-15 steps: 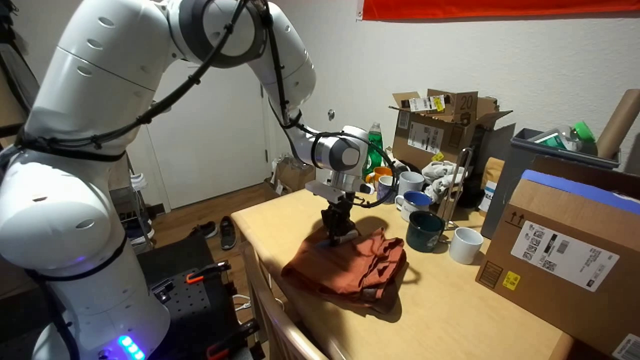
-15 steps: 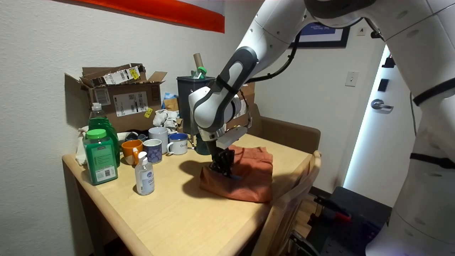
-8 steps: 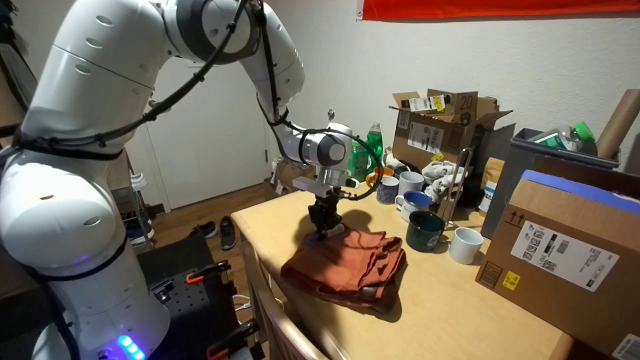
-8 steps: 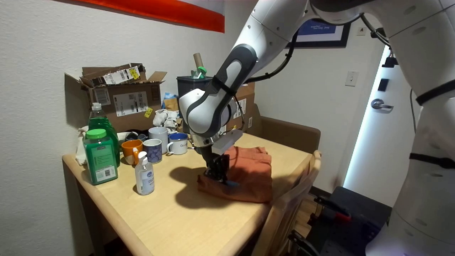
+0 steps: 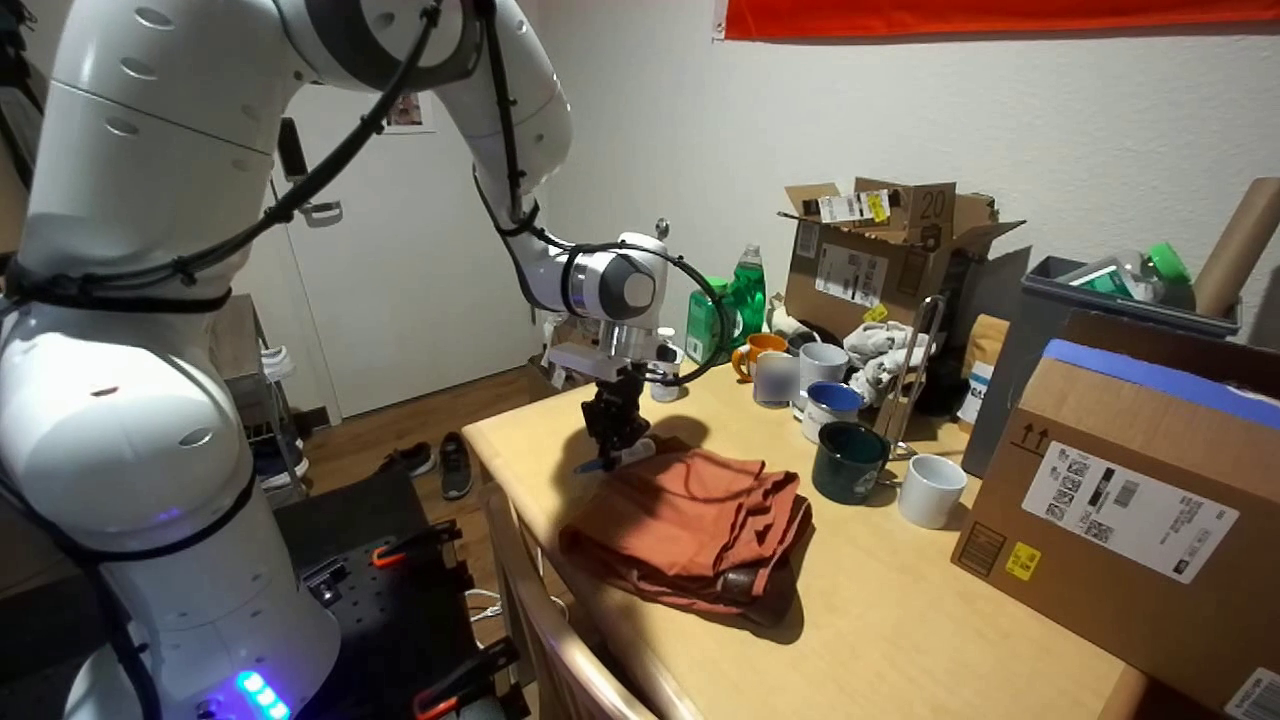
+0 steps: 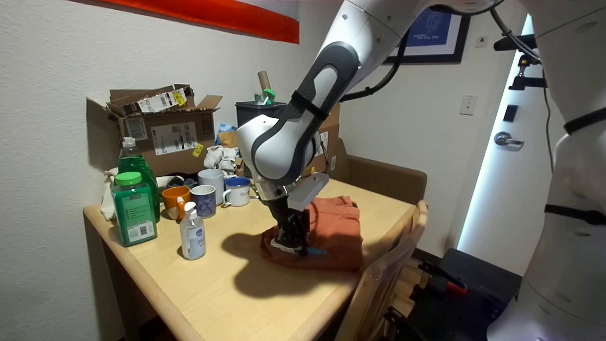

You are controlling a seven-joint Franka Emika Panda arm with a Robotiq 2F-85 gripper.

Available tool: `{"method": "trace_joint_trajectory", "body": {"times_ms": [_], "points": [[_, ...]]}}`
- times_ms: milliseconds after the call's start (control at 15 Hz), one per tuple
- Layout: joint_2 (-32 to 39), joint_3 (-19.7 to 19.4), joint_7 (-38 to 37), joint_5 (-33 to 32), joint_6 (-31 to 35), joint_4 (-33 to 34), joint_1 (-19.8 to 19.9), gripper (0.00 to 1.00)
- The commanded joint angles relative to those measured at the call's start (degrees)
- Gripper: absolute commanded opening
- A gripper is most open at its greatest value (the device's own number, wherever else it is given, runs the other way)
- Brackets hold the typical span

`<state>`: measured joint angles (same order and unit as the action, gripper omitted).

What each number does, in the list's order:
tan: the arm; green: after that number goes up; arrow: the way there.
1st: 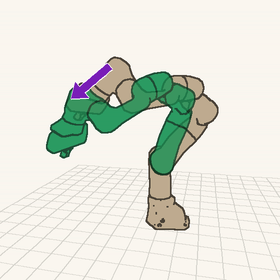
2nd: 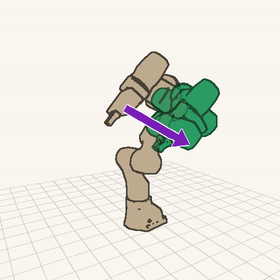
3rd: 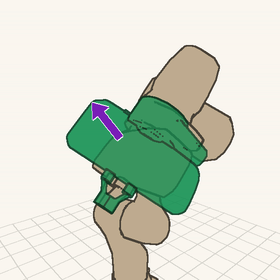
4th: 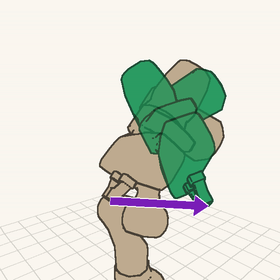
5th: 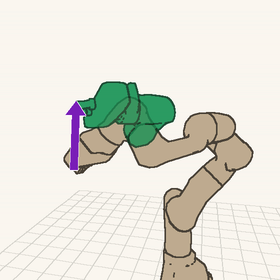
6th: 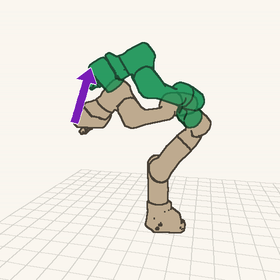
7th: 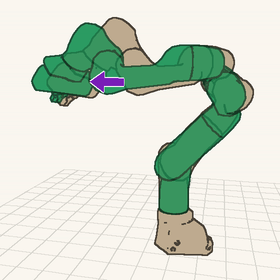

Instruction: Take the object and roll it on the cloth on the table

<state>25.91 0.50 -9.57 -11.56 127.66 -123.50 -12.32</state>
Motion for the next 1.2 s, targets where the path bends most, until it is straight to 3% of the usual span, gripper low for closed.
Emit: {"method": "trace_joint_trajectory", "body": {"times_ms": [0,200,533,1133], "points": [[-7.16,1.00,-2.84,-2.19,2.92,-7.28,-0.86,0.03],[-10.29,1.83,-3.31,-3.01,5.51,-10.23,-0.91,0.03],[-8.65,3.78,-1.24,-0.65,6.91,-8.07,-0.16,0.03],[0.24,7.79,-0.47,12.06,10.39,-1.34,0.20,0.03]]}}
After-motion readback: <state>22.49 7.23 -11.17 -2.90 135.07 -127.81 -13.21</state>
